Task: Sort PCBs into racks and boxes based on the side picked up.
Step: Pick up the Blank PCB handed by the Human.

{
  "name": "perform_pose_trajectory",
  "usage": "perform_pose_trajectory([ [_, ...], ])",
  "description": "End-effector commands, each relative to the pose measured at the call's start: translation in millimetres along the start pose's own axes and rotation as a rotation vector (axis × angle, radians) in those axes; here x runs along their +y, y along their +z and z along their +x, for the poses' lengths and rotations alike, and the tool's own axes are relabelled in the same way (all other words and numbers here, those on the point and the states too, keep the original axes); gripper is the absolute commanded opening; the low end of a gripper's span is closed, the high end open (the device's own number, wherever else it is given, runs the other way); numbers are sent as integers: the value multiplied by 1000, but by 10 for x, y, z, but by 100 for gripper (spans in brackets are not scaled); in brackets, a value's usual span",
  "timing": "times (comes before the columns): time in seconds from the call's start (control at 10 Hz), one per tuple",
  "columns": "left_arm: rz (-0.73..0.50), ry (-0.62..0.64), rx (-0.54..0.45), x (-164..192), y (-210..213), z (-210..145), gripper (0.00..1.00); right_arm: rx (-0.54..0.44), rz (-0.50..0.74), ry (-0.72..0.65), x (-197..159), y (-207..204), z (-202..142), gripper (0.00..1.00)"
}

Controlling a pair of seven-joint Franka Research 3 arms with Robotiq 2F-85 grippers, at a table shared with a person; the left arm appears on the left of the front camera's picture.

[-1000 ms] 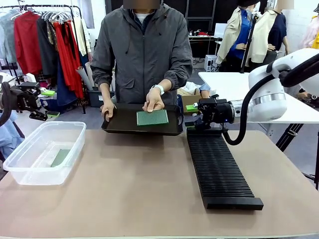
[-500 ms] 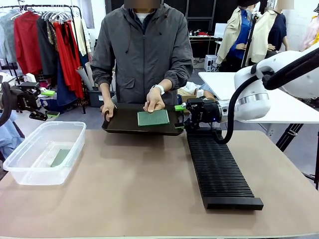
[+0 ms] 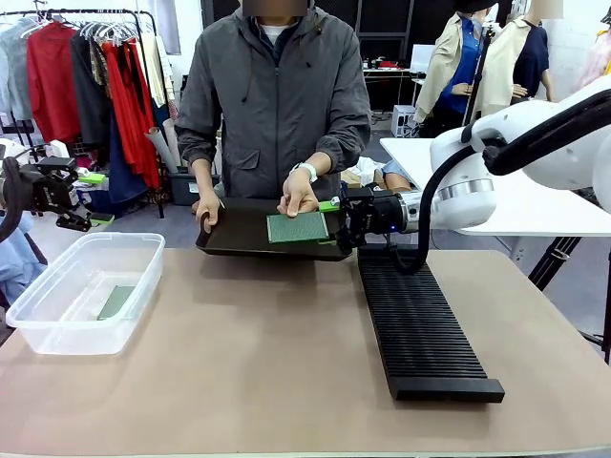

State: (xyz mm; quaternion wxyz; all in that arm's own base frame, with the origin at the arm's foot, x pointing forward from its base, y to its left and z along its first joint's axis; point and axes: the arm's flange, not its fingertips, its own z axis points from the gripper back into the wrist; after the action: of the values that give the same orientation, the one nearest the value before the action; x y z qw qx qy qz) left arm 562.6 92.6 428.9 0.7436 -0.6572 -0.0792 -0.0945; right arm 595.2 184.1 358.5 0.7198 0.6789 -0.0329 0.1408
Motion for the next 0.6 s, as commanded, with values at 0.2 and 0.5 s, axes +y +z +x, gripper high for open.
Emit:
perform_pose_trajectory([
  [0.2,-7,-1,5,-12,11,-11,100,-52,-2,-8,-97,-136,171,100],
  [0.5,-7,-1,5,-12,11,-11,100,-65,9,-11,-131,-183,202,85],
])
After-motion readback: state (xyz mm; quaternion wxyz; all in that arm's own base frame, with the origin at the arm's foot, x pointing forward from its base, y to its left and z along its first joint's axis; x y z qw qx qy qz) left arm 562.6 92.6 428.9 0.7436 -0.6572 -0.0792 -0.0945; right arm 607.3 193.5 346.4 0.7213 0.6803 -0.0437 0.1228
